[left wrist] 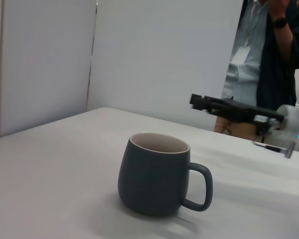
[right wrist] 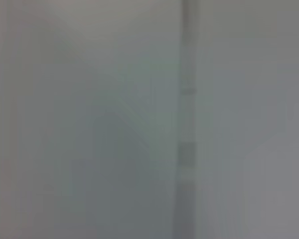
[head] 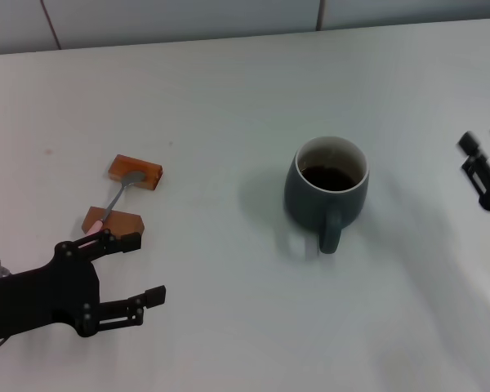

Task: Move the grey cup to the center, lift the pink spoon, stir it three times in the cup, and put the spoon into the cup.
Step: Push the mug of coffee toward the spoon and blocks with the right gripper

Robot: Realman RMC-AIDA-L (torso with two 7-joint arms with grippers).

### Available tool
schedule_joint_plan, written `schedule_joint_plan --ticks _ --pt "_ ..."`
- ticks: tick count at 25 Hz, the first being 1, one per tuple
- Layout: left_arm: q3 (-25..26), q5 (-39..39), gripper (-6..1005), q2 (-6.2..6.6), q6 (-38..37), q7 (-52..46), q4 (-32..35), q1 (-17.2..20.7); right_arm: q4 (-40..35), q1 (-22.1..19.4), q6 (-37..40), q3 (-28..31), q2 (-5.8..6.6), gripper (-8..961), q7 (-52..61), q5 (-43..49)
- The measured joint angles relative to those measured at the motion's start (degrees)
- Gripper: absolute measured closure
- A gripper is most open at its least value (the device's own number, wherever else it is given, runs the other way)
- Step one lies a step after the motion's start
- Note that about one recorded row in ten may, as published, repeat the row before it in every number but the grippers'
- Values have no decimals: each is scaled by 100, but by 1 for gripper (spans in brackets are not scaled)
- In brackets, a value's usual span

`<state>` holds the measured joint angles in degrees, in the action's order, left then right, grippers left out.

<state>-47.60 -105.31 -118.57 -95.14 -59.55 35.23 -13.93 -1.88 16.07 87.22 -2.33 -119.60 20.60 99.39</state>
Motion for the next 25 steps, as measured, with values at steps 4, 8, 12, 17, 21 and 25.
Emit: schedule_joint_plan --ticks 4,8,12,17,21,25 --pt "-12 -6 139 0 -2 2 -6 -10 1145 118 -700 377 -2 489 -2569 -620" --pt "-13 -5 139 0 -9 3 1 -11 1639 258 -976 427 -7 626 -3711 -645" --pt "-13 -5 139 0 -17 3 2 -7 1795 349 -1022 431 -10 730 -3871 -636" --pt "-12 -6 140 0 -21 1 17 -4 1884 459 -1052 308 -11 846 -3872 -598" --pt "-12 -11 140 0 -22 -5 25 -13 1955 626 -1289 120 -11 910 -3872 -590" --pt "-12 -8 140 5 -22 -19 27 -27 2044 773 -1607 75 -11 946 -3909 -569"
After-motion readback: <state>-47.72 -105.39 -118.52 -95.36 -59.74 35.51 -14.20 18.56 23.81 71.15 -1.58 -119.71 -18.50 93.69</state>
